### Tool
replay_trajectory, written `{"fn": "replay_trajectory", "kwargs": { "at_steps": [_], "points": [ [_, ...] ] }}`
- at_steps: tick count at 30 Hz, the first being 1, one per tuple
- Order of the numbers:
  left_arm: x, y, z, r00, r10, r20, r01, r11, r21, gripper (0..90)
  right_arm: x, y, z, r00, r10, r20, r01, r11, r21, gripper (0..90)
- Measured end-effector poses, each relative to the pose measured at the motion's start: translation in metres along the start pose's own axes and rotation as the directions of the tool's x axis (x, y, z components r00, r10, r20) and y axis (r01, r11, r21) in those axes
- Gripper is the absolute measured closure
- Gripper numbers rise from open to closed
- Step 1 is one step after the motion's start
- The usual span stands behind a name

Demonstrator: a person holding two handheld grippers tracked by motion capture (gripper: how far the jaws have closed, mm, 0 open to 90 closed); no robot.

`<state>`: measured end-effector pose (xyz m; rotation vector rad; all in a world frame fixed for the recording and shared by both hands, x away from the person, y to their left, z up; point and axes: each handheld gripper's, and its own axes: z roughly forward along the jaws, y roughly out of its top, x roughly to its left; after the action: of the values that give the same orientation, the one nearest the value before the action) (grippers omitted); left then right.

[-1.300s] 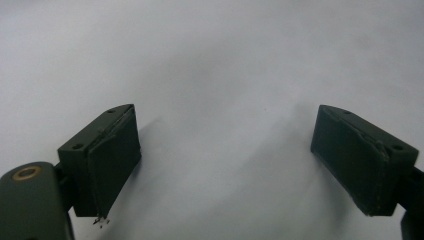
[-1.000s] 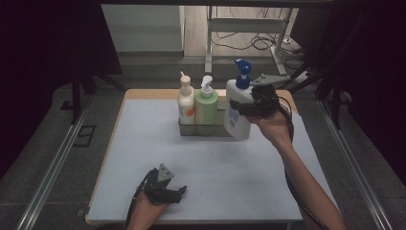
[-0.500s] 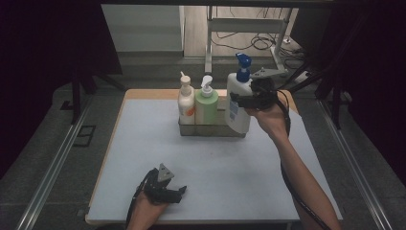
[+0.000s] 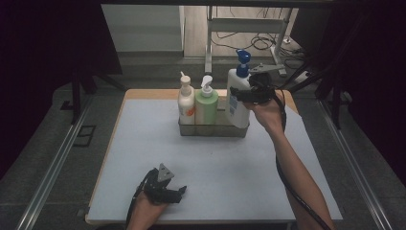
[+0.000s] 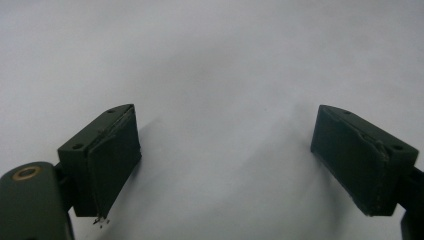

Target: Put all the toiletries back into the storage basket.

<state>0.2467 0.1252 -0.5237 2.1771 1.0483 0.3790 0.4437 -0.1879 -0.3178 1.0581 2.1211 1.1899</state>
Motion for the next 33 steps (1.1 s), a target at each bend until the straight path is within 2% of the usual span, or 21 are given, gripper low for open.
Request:
{"fn": "replay_trajectory", "kwargs": {
  "at_steps": [7,21,33],
  "points": [
    [0.0,0.0,0.0,1.0,0.0,0.0,0.0,1.0,0.0,11.9,-0.005,0.001,0.013,0.9998,0.014,0.013,-0.013,0.9999,-0.008,40.6],
    [0.0,0.0,0.0,1.0,-0.001,0.001,0.001,1.0,0.0,11.9,-0.01,0.0,0.034,0.9995,0.011,0.031,-0.011,0.9999,-0.007,40.6],
    [0.0,0.0,0.0,1.0,0.002,0.0,-0.002,1.0,0.004,11.9,-0.009,-0.009,0.043,0.9997,0.006,0.023,-0.006,1.0,0.005,40.6]
  ]
}}
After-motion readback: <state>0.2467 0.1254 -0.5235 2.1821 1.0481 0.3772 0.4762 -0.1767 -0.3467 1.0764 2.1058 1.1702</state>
